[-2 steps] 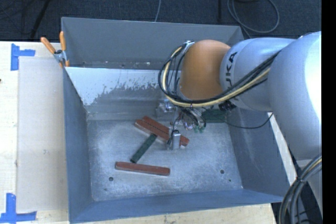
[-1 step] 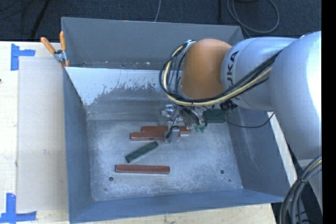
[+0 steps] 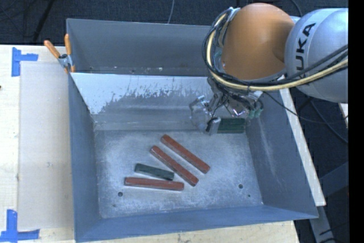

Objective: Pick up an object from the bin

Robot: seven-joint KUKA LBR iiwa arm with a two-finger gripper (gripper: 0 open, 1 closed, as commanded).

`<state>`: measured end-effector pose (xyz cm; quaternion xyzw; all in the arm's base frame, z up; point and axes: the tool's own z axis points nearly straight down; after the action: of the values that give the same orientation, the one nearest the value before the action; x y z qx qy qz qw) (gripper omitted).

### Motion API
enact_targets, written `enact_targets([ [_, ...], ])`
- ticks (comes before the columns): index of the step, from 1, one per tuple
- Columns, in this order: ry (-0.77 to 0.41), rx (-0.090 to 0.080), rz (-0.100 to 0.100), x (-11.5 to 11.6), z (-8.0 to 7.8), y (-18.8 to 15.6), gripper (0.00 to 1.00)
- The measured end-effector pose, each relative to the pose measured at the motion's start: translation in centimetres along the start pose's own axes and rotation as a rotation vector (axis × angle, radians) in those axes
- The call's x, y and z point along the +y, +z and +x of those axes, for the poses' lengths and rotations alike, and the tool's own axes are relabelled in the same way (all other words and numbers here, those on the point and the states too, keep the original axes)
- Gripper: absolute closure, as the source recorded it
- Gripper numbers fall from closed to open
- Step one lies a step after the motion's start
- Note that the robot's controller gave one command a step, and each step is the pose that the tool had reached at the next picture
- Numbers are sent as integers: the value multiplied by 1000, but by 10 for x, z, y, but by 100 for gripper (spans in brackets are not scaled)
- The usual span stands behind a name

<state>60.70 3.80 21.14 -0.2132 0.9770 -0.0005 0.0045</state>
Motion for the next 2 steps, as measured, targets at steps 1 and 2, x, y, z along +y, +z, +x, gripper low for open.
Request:
enact_targets([
  [1, 3, 5, -3, 0, 1, 3, 0],
  [2, 59, 16, -7, 31, -5, 118, 0],
])
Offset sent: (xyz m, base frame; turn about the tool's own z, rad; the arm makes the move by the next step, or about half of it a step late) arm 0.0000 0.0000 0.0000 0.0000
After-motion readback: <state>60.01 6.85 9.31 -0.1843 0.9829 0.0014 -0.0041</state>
